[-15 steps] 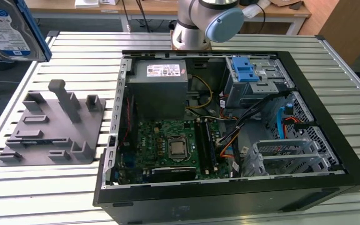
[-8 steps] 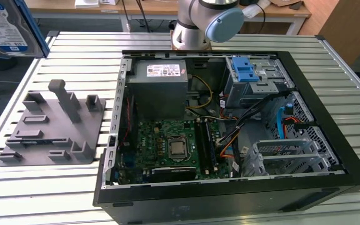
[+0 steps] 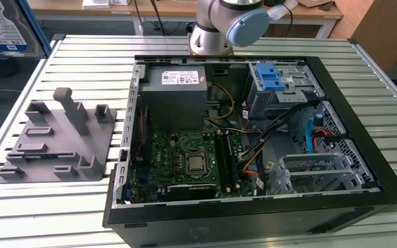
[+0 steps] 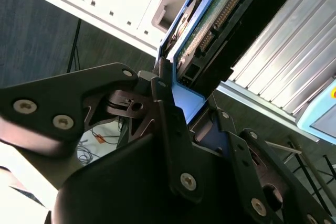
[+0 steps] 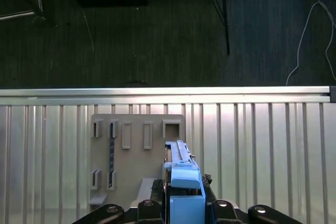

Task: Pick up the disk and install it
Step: 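Pick up the disk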

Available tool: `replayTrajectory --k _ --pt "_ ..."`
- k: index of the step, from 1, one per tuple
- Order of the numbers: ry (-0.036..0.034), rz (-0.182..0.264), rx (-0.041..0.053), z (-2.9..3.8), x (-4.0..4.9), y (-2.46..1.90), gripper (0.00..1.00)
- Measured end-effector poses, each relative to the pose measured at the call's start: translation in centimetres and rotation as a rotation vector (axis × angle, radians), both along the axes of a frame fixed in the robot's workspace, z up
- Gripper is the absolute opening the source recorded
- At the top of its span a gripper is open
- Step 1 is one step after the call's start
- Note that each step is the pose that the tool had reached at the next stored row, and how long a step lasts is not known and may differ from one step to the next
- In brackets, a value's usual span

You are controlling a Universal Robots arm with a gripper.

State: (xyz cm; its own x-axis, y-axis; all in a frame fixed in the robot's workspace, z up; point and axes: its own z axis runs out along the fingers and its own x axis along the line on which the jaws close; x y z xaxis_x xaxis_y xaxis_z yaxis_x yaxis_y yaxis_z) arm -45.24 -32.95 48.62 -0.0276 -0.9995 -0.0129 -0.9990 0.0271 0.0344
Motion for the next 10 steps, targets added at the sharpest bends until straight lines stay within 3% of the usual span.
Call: replayTrajectory --k 6,10 --pt "0.0003 0.000 -0.0001 0.75 0.01 -0.02 0.36" --pt "0.0002 0.000 0.0000 0.94 0.04 -0.30 0.36"
